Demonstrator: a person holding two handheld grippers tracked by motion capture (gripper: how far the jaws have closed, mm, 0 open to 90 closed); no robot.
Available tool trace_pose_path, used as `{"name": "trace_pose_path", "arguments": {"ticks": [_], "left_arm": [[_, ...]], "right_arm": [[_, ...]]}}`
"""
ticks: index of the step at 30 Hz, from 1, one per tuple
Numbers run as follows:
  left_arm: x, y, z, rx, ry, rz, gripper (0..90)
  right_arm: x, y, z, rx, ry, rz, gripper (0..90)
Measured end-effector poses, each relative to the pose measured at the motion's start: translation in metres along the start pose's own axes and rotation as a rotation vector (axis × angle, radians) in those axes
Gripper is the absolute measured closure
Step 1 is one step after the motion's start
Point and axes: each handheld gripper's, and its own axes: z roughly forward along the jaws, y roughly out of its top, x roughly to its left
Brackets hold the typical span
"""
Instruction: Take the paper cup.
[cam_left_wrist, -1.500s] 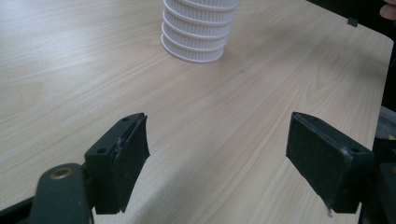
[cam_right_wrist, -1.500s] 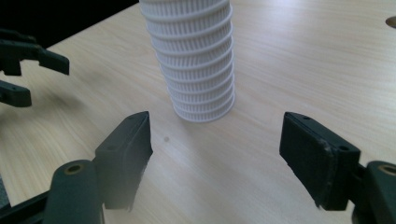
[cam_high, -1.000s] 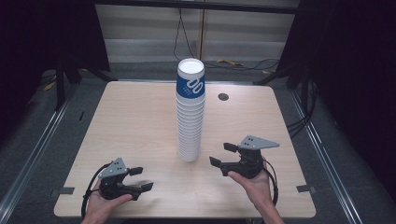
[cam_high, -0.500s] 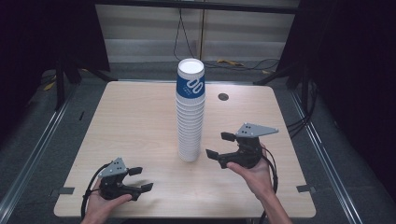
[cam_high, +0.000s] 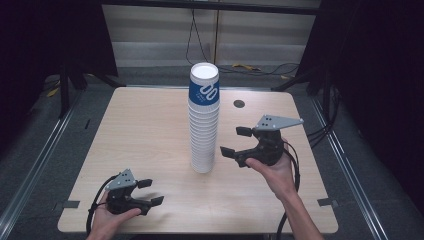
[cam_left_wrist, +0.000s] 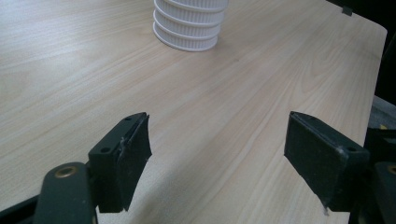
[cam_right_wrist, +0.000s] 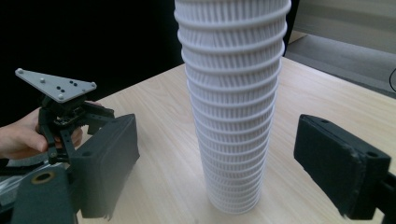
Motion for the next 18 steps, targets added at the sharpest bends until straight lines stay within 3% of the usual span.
{"name": "trace_pose_path", "arguments": {"ticks": [3,8,13,18], "left_arm": [[0.000,0.000,0.000,0.000,0.003,-0.002,22.4],[0.000,0.000,0.001,0.007,0.006,-0.002,22.5],[0.000,0.000,0.001,0.009,0.003,-0.002,22.5],[0.001,0.000,0.001,0.009,0.005,-0.005,22.5]], "right_arm": [[-0.001,0.009,-0.002,-0.023,0.002,-0.004,14.2],[0.001,0.017,0.004,0.010,0.013,-0.028,16.2],[-0.001,0.021,0.007,0.003,0.018,-0.023,15.4],[-0.004,0.036,0.008,0.000,0.024,-0.036,15.3]]}}
